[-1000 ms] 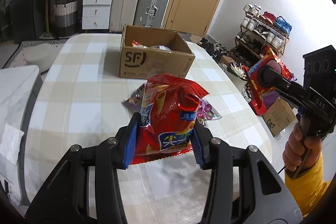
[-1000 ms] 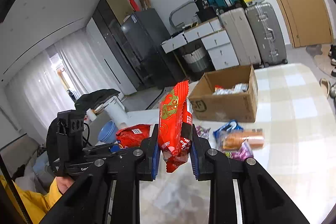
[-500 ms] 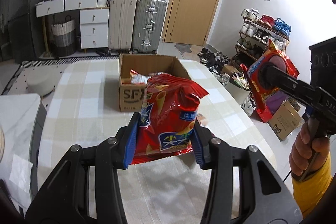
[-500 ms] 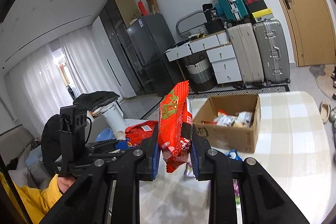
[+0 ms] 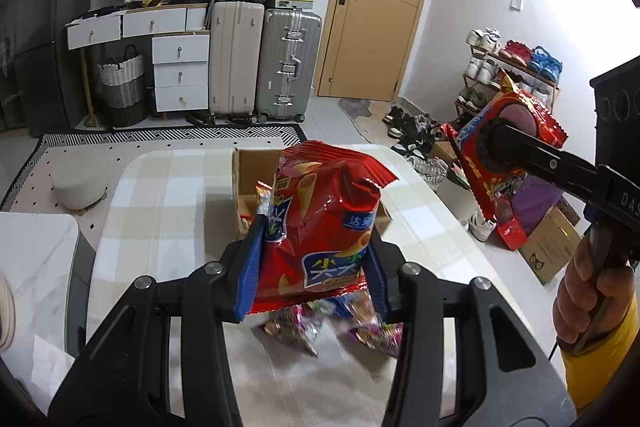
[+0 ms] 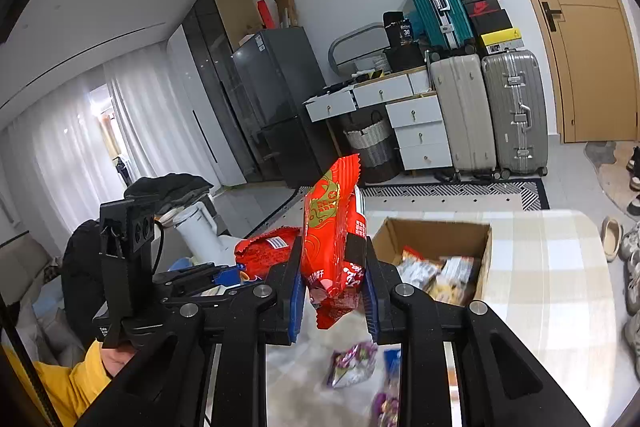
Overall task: Organize snacks
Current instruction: 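Carry the red chip bag and red stick pack over the box, then open both grippers to drop the two red packs into the box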
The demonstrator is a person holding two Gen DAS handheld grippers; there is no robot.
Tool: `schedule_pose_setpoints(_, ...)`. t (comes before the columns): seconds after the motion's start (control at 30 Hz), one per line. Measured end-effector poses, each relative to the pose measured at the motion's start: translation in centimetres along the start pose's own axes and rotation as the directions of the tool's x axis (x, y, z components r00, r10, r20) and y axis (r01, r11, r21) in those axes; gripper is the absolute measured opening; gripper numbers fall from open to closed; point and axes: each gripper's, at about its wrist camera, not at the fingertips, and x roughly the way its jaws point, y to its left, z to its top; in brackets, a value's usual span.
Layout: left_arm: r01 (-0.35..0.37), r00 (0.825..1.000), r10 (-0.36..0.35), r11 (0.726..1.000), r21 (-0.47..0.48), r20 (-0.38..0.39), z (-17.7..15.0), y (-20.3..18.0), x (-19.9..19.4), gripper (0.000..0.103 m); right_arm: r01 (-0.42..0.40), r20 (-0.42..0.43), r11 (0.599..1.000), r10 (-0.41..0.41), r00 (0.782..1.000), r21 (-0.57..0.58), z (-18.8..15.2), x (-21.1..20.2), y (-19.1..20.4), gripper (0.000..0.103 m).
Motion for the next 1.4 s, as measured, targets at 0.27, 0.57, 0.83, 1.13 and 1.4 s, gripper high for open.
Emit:
schedule_pose_setpoints(0.27,-0.016,1.0,0.017,1.0,0.002,-0.013,3.3,0.9,2.4,0.042,0.01,-0.01,1.0,-0.01,1.0,0.028,2.7,3.3,-2.0,0.024)
schedule_pose_setpoints(0.57,-0.042,0.997,0.042,0.999,0.006,-0.063,6.1,1.8,7.6,0.042,0.05,-0.054,0.996,-0.046,0.997,0.074,4.0,7.0,-5.2,0.024)
schedule_pose_setpoints(0.83,-0.057,0.99,0.057,0.998,0.007,-0.125,7.1,2.7,13.3,0.042,0.084,-0.126,0.989,-0.069,0.99,0.123,3.9,11.0,-8.5,0.024)
schedule_pose_setpoints(1.13,-0.081,0.972,0.087,0.996,0.034,-0.217,7.7,3.3,21.8,0.042,0.126,-0.205,0.98,-0.093,0.974,0.152,2.4,14.7,-11.3,0.024)
schedule_pose_setpoints(1.4,-0.081,0.954,0.085,0.996,0.026,-0.286,6.7,3.6,27.8,0.042,0.157,-0.298,0.973,-0.102,0.949,0.168,0.5,17.6,-13.2,0.024)
